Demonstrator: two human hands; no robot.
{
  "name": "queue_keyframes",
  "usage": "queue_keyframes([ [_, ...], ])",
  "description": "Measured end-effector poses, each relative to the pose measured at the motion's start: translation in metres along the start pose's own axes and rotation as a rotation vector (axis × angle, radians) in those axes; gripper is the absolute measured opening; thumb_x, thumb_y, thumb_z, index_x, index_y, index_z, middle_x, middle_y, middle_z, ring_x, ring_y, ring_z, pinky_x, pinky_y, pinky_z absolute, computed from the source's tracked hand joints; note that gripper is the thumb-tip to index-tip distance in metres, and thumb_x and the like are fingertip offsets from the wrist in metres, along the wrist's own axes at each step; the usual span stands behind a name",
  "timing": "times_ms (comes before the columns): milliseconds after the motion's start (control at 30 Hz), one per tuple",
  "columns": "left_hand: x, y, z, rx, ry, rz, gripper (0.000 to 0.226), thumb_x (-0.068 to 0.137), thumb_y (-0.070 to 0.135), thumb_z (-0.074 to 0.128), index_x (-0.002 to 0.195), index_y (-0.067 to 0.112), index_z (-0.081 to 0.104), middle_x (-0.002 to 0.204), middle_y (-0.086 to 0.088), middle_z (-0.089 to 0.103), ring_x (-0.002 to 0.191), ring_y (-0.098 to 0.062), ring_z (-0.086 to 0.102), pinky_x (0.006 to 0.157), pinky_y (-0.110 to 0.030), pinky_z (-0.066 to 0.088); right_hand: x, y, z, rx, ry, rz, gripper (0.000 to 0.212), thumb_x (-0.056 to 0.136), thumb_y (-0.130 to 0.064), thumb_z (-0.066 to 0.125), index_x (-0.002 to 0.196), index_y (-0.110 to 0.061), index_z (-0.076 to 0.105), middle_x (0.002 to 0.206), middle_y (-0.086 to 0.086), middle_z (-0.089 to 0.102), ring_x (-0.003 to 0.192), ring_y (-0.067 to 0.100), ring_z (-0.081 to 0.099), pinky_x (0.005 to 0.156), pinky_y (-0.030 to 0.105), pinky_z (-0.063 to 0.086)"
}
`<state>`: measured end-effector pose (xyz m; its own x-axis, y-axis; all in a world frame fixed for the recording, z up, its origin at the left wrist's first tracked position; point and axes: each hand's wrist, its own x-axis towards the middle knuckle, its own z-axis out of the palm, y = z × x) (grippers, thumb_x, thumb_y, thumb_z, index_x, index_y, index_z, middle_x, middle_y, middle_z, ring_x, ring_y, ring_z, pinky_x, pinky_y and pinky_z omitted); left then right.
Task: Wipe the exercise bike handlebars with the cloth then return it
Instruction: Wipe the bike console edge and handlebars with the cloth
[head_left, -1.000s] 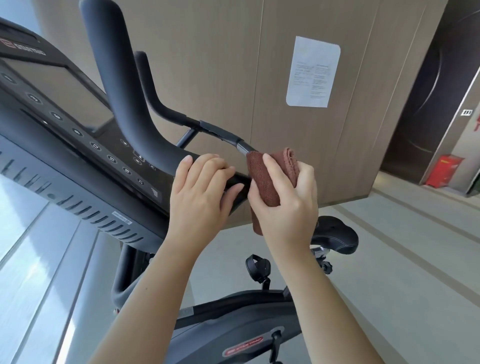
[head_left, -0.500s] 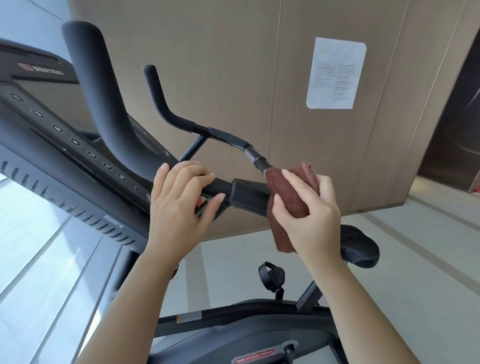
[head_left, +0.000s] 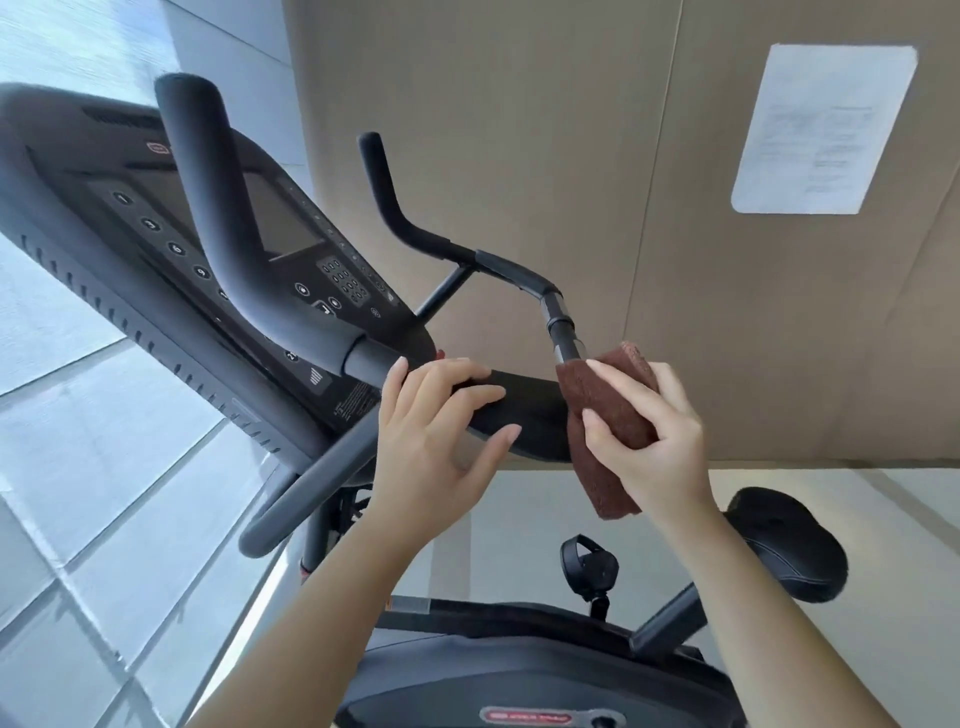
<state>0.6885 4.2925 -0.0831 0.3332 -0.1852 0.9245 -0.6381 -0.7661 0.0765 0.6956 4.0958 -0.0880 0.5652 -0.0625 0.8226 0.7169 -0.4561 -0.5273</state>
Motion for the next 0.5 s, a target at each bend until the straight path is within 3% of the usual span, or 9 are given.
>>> queue_keyframes([
  [133,0.001,-0.002,0.019,0.081,0.117,0.05,0.022,0.088,0.033,0.045,0.09,0.014,0.056,0.091,-0.008,0.065,0.095,-0.021,0.051,0.091,-0.047,0.03,0.013,0.031,-0.009,0.081,-0.065,-0.012,0.038,0.077,-0.024,0.062,0.115,-0.025,0.063,0.103,-0.007,0.054,0.099,0.001,0.055,0.088,0.009,0.04],
  [333,-0.003,-0.011,0.03,0.125,0.204,0.096,0.027,0.091,0.037,0.036,0.091,0.015,0.052,0.099,0.002,0.055,0.094,-0.019,0.05,0.095,-0.04,0.026,0.035,0.065,-0.014,0.153,-0.192,0.014,0.037,0.077,-0.024,0.063,0.114,-0.027,0.063,0.104,0.001,0.056,0.099,-0.002,0.054,0.085,0.005,0.038],
  [500,0.0,-0.006,0.034,0.144,0.266,0.067,0.033,0.092,0.04,0.032,0.088,0.013,0.05,0.097,0.001,0.055,0.091,-0.021,0.052,0.092,-0.045,0.029,0.057,0.053,-0.016,0.194,-0.296,-0.024,0.04,0.073,-0.023,0.066,0.11,-0.039,0.062,0.103,-0.013,0.056,0.101,-0.008,0.052,0.087,0.002,0.034],
])
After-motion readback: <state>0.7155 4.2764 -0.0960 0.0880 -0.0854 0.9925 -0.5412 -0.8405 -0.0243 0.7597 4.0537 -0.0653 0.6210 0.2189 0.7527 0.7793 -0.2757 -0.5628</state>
